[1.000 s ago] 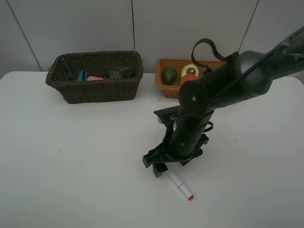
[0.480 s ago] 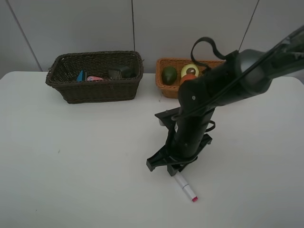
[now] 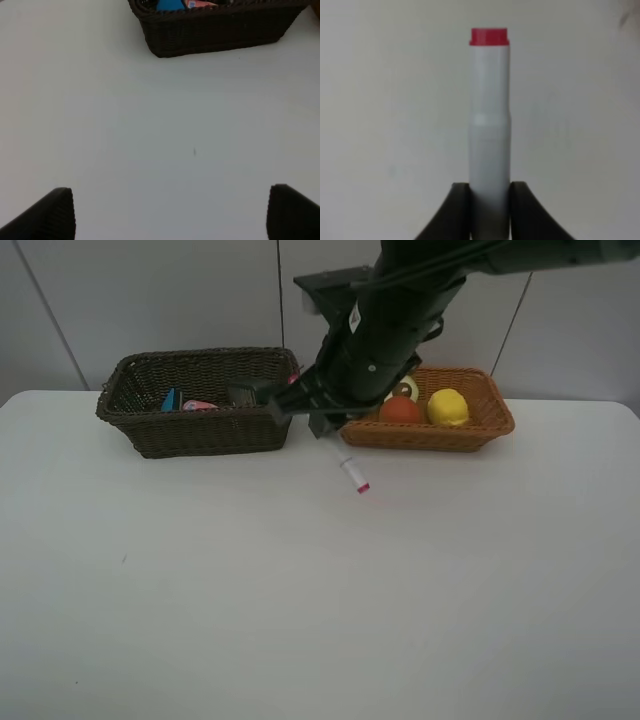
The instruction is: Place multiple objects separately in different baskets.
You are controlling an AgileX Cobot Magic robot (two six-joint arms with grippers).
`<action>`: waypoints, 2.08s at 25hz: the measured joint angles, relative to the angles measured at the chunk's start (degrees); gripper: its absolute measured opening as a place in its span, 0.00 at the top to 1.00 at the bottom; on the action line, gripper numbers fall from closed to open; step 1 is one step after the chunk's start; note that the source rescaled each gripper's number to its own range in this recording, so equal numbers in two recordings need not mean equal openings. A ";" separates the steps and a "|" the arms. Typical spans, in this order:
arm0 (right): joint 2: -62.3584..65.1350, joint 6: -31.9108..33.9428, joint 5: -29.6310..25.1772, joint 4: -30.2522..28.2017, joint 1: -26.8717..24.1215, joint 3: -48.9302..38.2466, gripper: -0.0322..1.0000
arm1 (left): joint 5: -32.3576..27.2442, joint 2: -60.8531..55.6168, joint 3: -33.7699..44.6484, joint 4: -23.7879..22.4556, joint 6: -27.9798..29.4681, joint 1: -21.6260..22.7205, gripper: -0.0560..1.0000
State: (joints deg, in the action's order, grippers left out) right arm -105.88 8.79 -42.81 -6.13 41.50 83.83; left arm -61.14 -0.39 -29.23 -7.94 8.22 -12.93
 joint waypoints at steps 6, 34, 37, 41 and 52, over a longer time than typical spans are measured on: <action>-12.96 -0.54 18.28 -0.56 -3.45 18.86 0.97 | 0.00 0.00 0.00 0.00 0.00 0.00 0.03; -17.45 -0.37 12.90 -0.45 -18.93 34.80 0.01 | 0.00 0.00 0.00 0.00 0.00 0.00 0.03; -14.43 -0.33 9.04 -0.45 -26.51 31.76 0.01 | 0.00 0.00 0.00 0.00 0.00 0.00 0.03; -8.76 -0.33 8.92 -0.65 -35.90 21.31 0.01 | 0.00 0.00 0.00 0.00 0.00 0.00 0.03; 19.12 -0.33 18.85 -0.32 -39.09 -13.57 0.01 | 0.00 0.00 0.00 0.00 0.00 0.00 0.03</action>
State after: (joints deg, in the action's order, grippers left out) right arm -86.77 8.47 -23.96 -6.45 2.41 70.26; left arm -61.14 -0.39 -29.23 -7.94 8.22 -12.93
